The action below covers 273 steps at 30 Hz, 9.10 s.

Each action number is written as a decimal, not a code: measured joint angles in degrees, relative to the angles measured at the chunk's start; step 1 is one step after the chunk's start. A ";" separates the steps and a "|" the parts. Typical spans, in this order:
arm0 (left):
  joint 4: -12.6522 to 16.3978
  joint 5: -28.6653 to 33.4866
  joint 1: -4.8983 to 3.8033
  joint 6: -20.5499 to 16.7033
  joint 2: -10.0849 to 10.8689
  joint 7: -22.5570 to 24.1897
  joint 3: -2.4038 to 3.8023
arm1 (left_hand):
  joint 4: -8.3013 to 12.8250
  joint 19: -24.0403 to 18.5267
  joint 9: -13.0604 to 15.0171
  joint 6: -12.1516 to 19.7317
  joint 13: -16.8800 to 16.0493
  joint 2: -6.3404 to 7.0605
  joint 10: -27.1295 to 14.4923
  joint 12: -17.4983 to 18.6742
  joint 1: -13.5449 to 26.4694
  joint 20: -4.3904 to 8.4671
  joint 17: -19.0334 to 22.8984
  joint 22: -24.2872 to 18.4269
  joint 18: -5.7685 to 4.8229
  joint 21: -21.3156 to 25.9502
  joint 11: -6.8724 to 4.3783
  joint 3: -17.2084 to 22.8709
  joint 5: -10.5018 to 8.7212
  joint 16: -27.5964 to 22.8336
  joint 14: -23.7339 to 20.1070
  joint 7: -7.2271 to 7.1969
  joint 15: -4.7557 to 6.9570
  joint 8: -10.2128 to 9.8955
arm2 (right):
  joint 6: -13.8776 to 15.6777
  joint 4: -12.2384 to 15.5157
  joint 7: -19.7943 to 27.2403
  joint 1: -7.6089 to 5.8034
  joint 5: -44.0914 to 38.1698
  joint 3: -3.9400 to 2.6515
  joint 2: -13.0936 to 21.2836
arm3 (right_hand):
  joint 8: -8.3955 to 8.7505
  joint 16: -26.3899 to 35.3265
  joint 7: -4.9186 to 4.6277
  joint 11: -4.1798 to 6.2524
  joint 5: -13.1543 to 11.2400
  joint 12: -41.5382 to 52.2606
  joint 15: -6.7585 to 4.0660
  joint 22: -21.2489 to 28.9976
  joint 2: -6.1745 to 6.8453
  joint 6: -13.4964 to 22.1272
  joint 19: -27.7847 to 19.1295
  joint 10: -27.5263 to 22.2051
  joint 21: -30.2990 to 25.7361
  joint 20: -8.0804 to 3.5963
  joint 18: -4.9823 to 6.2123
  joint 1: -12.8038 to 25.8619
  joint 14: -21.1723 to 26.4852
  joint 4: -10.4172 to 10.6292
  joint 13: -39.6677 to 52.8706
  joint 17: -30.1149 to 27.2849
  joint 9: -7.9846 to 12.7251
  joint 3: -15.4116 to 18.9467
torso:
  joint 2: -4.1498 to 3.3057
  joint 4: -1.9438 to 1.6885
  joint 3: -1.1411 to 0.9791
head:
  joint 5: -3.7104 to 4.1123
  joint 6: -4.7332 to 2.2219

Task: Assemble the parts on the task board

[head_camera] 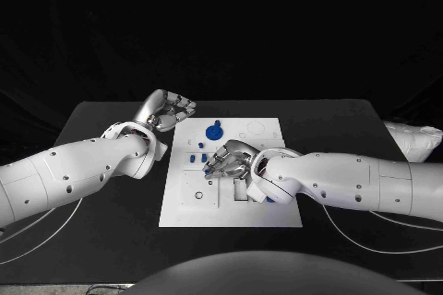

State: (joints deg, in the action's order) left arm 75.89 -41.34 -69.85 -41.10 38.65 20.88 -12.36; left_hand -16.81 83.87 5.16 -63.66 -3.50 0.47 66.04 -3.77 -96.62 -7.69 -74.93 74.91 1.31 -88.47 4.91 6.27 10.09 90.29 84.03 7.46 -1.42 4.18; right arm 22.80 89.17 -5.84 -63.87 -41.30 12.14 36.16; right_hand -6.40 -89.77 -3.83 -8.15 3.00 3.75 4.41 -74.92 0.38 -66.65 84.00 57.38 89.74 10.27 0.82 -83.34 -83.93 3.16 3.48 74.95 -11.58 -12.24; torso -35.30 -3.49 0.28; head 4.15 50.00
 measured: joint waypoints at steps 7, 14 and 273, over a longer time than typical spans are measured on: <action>0.04 -0.01 0.00 0.02 0.05 -0.01 0.00 | 0.00 0.00 0.00 0.00 0.00 0.00 0.00 0.00 0.00 0.00 0.00 0.00 0.00 0.00 0.00 0.00 0.00 0.00 0.00 0.00 0.00 0.00 | 0.25 -0.31 0.06 1.07 -2.26 0.01 -0.38 | 0.01 0.00 -0.07 0.00 0.00 0.00 0.00 0.01 -0.23 0.06 0.00 0.00 0.00 0.00 0.00 -0.24 0.00 -0.15 0.06 0.00 -0.01 0.15 | 0.00 0.00 0.00 | 0.05 0.01; 0.04 -0.02 0.00 0.05 0.05 -0.01 0.00 | 0.00 0.00 0.00 0.00 0.00 0.00 0.00 0.00 0.00 0.00 0.00 0.00 0.01 0.00 0.00 0.00 0.00 0.00 0.00 0.00 0.00 0.00 | 0.70 -0.45 0.25 1.66 -4.35 -0.03 -0.51 | 0.21 0.00 -0.12 0.20 -0.01 0.00 0.00 0.01 -0.31 0.11 0.00 -0.20 0.00 -0.01 0.36 -0.32 0.00 -0.15 0.05 -0.01 -0.01 0.15 | 0.01 0.00 -0.01 | 0.13 0.01; -0.80 -1.40 0.08 0.91 -0.06 -0.04 0.00 | 0.08 0.21 0.03 0.00 0.00 0.00 0.20 0.00 0.00 0.21 0.00 0.00 0.01 0.00 -0.20 0.39 0.00 0.00 0.00 0.00 0.00 0.00 | -22.51 2.39 -7.38 -4.98 -50.55 -0.02 -2.77 | 0.83 0.00 -2.95 4.24 -0.04 5.54 -4.23 0.00 -3.68 5.43 0.01 8.70 0.00 -3.93 0.00 -5.07 -0.11 4.46 0.02 -0.02 4.38 4.53 | 0.01 -0.01 -0.01 | -0.01 -0.01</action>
State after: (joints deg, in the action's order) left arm 75.09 -42.74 -69.77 -40.19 38.59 20.84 -12.36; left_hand -16.74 84.08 5.19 -63.66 -3.51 0.47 66.24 -3.77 -96.62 -7.48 -74.93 74.91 1.32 -88.47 4.71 6.66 10.09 90.29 84.03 7.46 -1.43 4.18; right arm 0.29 91.55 -13.22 -68.84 -91.85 12.12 33.39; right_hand -5.57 -89.77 -6.79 -3.91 2.96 9.29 0.18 -74.92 -3.30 -61.22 84.01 66.07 89.74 6.33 0.82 -88.41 -84.04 7.62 3.51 74.93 -7.20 -7.72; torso -35.30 -3.50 0.27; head 4.14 50.00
